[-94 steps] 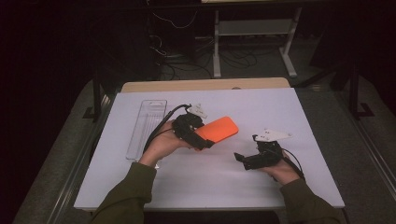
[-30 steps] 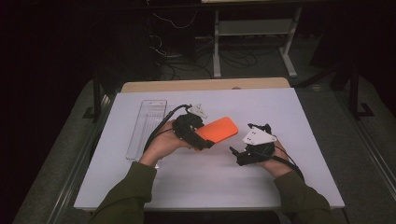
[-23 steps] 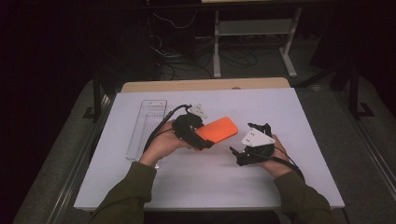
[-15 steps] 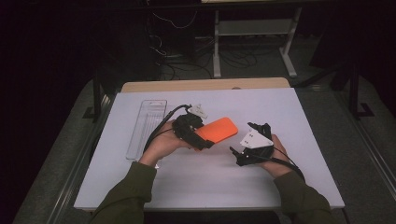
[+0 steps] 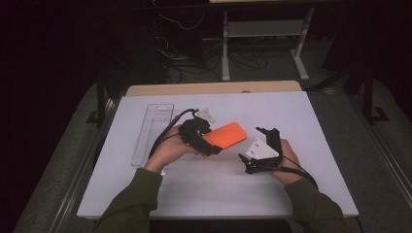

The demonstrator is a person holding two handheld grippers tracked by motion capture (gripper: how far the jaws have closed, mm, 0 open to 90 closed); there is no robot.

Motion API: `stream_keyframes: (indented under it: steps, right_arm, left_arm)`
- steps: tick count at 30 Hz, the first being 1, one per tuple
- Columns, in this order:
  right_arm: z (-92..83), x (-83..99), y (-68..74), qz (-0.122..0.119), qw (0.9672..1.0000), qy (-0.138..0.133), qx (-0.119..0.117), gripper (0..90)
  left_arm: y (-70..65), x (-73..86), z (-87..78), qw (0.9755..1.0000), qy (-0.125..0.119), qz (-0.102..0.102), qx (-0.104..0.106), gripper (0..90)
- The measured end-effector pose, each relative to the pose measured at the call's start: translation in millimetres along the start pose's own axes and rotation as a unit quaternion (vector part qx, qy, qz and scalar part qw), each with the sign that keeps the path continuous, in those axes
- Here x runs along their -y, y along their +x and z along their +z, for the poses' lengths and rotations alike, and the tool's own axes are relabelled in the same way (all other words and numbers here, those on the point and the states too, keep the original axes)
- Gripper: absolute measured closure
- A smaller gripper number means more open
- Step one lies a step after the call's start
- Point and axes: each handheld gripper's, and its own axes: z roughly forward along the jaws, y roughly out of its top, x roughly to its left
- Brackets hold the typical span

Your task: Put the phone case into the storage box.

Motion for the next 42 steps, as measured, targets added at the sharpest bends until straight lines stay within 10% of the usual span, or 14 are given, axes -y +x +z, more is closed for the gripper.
stream_keyframes:
  steps: [24, 32, 42]
  right_arm:
    - [0.1, -6.9, 5.4, -0.126, 0.9906, -0.012, 0.052, 0.0]
    - [5.9, -8.3, 7.5, -0.132, 0.9896, -0.017, 0.054, 0.0]
    - [3.9, -12.5, 9.6, -0.203, 0.9759, -0.023, 0.078, 0.0]
  left_arm:
    - [2.3, 0.4, -2.0, 0.9999, 0.008, 0.009, 0.0, 15.8]
    - [2.0, 1.2, -1.9, 1.0, 0.005, 0.001, -0.002, 15.8]
    - [1.2, 0.9, -1.1, 1.0, 0.008, 0.005, -0.001, 15.8]
